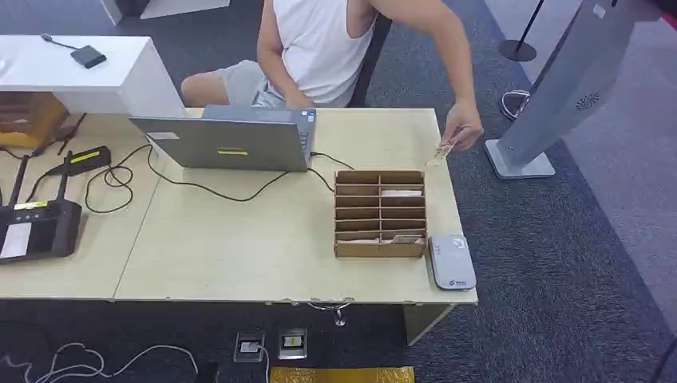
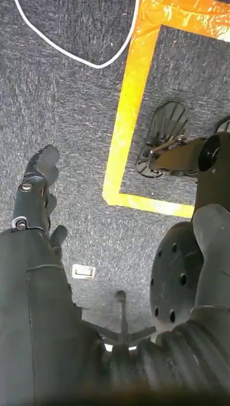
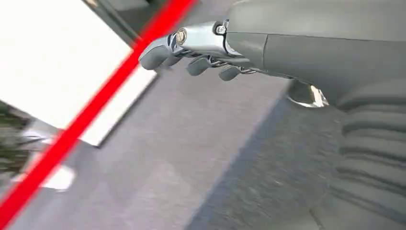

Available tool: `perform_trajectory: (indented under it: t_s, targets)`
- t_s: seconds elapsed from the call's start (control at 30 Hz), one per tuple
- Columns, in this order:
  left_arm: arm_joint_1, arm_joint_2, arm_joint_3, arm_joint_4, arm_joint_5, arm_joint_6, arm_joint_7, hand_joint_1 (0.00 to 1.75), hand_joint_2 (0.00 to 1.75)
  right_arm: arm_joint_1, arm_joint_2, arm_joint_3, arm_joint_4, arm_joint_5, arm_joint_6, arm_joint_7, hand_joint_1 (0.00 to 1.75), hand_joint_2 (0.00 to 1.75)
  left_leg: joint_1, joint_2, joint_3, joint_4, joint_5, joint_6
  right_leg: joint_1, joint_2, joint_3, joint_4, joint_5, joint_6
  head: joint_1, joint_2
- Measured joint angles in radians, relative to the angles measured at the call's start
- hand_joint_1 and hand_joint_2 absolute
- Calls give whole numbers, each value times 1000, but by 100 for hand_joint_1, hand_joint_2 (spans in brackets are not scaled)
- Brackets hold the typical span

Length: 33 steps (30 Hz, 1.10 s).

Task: Pass the card to the sensor for recognition and then transmit it.

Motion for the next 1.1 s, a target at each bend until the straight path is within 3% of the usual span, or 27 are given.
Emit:
perform_trajectory:
  t_s: [0.17, 0.3, 0.33, 0.37, 0.4, 0.43, 0.47, 0.5, 0.53, 0.57, 0.6, 0.63, 0.67, 0.7, 0.73, 0.77, 0.83, 0.9, 1.1]
  targets:
    - [-2, -5, 1, -6, 0, 0, 0, 0, 175, -125, 44, 73, 4, 120, -18, -3, 0, 175, 0, 0, -1, 0, 0, 0, 0, -1, 1, 1, 0, 0, 0, 0]
    - [-13, -6, 1, -18, 0, -2, 10, 0, 175, -184, 129, 217, 2, 120, -18, -27, 0, 175, 2, -2, 3, 0, 2, -2, 2, 0, -1, 1, 0, -1, 0, 0]
    - [-17, -8, 1, -21, 0, -3, 12, 0, 175, -168, 146, 255, -9, 77, 23, 8, 0, 175, 3, -3, 3, 0, 2, -2, 4, -1, 0, 0, -1, -1, -1, 0]
    - [-23, -8, 1, -23, 0, -3, 13, 0, 175, -113, 160, 317, -44, -21, 125, 97, 0, 175, 8, -9, 6, 0, 2, -2, 9, -6, 6, -6, -1, -1, -6, 0]
    - [-26, -11, 1, -26, 0, -4, 14, 0, 175, -39, 163, 397, -99, -164, 249, 231, 0, 175, 12, -16, 12, 3, 2, -2, 15, -13, 12, -14, -1, -1, -4, 0]
    - [-27, -11, 1, -27, 0, -5, 17, 0, 175, 35, 154, 464, -161, -314, 340, 389, 0, 175, 14, -15, 12, 7, 2, -2, 15, -12, 10, -17, 0, 1, 3, 0]
    - [-25, -10, 1, -27, 0, -6, 22, 0, 175, 106, 123, 586, -255, -490, 405, 626, 0, 175, 7, -13, 7, 11, 2, -2, 6, -8, 4, -15, 1, 3, 13, 0]
    - [-22, -10, 0, -27, 0, -8, 25, 0, 175, 151, 83, 694, -365, -616, 398, 828, 0, 175, -5, -6, -3, 9, 7, 4, -8, -3, -6, -5, 3, 6, 23, 0]
    - [-19, -8, 0, -26, 2, -10, 30, 0, 175, 175, 30, 825, -494, -687, 357, 965, 0, 175, -23, 3, -30, 6, 10, 6, -21, 4, -20, 12, 5, 9, 24, 0]
    - [-18, -8, 0, -26, 13, -13, 32, 0, 175, 182, -19, 973, -660, -696, 287, 1054, 0, 175, -37, 20, -50, 2, 5, 10, -34, 17, -38, 22, 5, 10, 22, 0]
    - [-24, -1, 0, -24, 34, -16, 33, 0, 175, 184, -56, 1121, -830, -656, 246, 1048, 0, 175, -40, 27, -47, -2, 0, 11, -41, 36, -47, 30, 4, 10, 15, 0]
    - [-26, 7, 0, -23, 55, -19, 34, 0, 175, 178, -64, 1224, -948, -629, 239, 1028, 0, 175, -35, 40, -39, -3, -12, 8, -38, 57, -45, 27, 4, 10, 15, 0]
    - [-39, 12, 0, -23, 65, -22, 35, 0, 175, 175, -46, 1341, -1048, -609, 238, 1002, 0, 175, -24, 58, -23, -3, -17, 7, -27, 77, -37, 20, 5, 8, 3, 0]
    - [-55, 11, 0, -24, 66, -24, 39, 0, 175, 189, -20, 1429, -1109, -600, 237, 996, 0, 175, -12, 65, -11, -3, -20, 3, -16, 83, -26, 13, 5, 7, -3, 0]
    - [-67, 8, 0, -24, 66, -27, 43, 0, 175, 210, -8, 1504, -1148, -588, 234, 993, 0, 175, -5, 61, -3, -3, -20, 4, -10, 80, -16, 9, 5, 7, -5, 0]
    - [-77, 3, 0, -26, 65, -34, 45, 0, 175, 241, -6, 1590, -1181, -584, 234, 988, 0, 175, -5, 46, -3, -2, -16, 5, -9, 64, -12, 9, 4, 6, -5, 0]
    - [-83, -6, 0, -32, 62, -39, 48, 0, 175, 264, -13, 1708, -1266, -572, 232, 987, 0, 175, -9, 12, -9, -1, -1, 4, -12, 32, -13, 9, 3, 7, -2, 0]
    - [-79, -4, 0, -31, 62, -43, 49, 0, 175, 262, -8, 1793, -1337, -566, 229, 986, 0, 175, -6, -3, -3, 0, 4, 4, -9, 17, -15, 8, 5, 6, 0, 0]
    - [-71, 9, 0, -29, 206, -55, 57, 0, 175, 282, -2, 2003, -1446, -555, 229, 989, 0, 175, -3, -18, -7, 0, 5, 2, -7, 3, -12, 8, 3, 5, -2, 0]
